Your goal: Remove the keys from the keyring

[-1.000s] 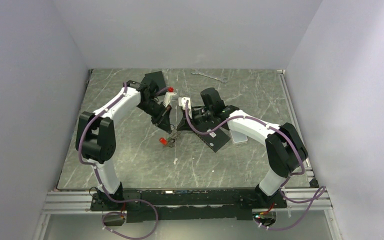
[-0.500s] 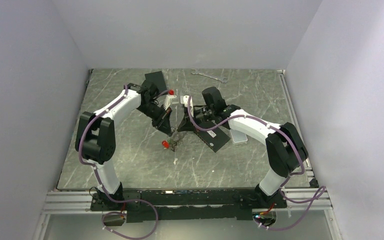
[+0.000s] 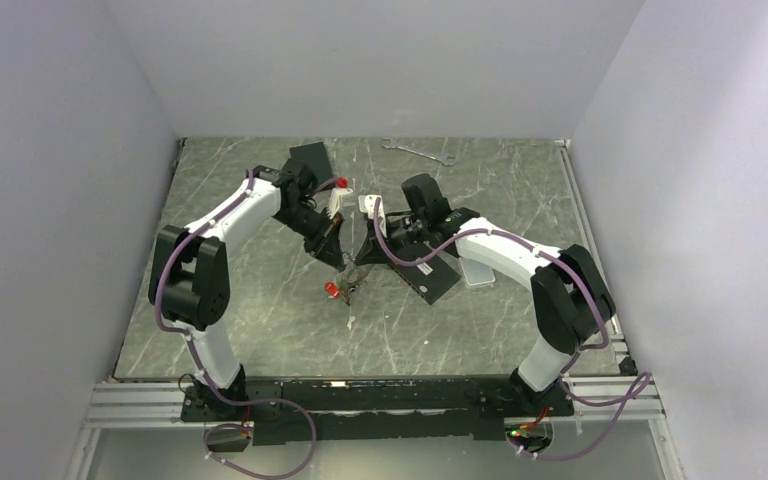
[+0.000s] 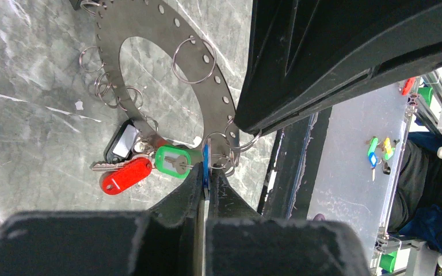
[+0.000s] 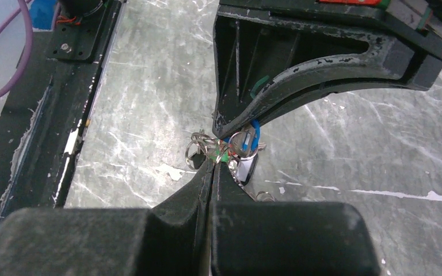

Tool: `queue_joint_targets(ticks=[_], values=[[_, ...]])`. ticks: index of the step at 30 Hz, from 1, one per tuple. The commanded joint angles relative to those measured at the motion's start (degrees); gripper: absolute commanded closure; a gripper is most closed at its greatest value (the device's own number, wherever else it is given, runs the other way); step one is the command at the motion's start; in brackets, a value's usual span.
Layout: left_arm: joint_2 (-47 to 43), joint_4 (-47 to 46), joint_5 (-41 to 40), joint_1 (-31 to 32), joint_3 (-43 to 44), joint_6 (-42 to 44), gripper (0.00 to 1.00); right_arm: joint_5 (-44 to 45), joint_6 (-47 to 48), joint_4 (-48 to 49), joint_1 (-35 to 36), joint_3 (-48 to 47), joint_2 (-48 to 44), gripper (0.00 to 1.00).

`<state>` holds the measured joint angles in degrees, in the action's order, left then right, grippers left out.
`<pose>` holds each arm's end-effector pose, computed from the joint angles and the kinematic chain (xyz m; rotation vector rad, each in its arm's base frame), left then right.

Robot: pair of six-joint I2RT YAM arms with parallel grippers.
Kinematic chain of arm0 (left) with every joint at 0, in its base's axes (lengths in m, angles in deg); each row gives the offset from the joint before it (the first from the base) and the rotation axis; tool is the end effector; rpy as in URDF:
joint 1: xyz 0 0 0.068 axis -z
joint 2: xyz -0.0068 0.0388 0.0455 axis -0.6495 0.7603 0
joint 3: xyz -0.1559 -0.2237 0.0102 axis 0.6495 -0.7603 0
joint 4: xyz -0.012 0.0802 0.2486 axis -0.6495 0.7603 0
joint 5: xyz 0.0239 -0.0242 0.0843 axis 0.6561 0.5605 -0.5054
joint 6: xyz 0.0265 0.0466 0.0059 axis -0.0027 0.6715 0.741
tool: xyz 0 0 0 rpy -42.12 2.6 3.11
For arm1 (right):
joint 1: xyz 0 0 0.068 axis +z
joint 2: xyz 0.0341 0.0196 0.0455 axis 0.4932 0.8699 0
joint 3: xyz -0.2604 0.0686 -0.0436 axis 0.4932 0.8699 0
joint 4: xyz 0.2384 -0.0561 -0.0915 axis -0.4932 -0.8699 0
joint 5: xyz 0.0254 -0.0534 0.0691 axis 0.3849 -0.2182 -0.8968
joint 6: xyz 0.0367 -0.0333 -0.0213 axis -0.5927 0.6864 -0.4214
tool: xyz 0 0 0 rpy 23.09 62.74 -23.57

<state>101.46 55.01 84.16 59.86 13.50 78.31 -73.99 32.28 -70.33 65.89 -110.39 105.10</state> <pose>0.3146 -0.1408 0.2414 1.2355 2.3202 -1.2913 0.2736 0.2380 0.2481 -1.5578 1.4404 1.1559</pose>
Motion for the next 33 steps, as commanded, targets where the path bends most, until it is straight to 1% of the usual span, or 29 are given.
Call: queue_joint_targets(ticks=[1, 20, 26, 33], values=[[-3.2, -2.7, -0.1, -0.8, 3.1, -0.1, 1.0, -4.9, 3.4, -5.6, 1.3, -2.2, 0.4, 1.0], [-7.2, -0.6, 1.4, -0.6, 3.9, 1.1, 1.0, -3.9, 4.4, -7.2, 1.7, -3.1, 1.9, 1.0], [-9.0, -0.7, 1.3, 1.2, 2.6, 1.2, 1.0, -2.5, 3.7, -7.4, 1.7, -3.9, 2.4, 1.0], [-11.6, -2.1, 2.1, 2.0, 1.2, -0.4, 1.0, -1.4, 5.5, -9.2, 2.4, -5.7, 2.9, 1.0]])
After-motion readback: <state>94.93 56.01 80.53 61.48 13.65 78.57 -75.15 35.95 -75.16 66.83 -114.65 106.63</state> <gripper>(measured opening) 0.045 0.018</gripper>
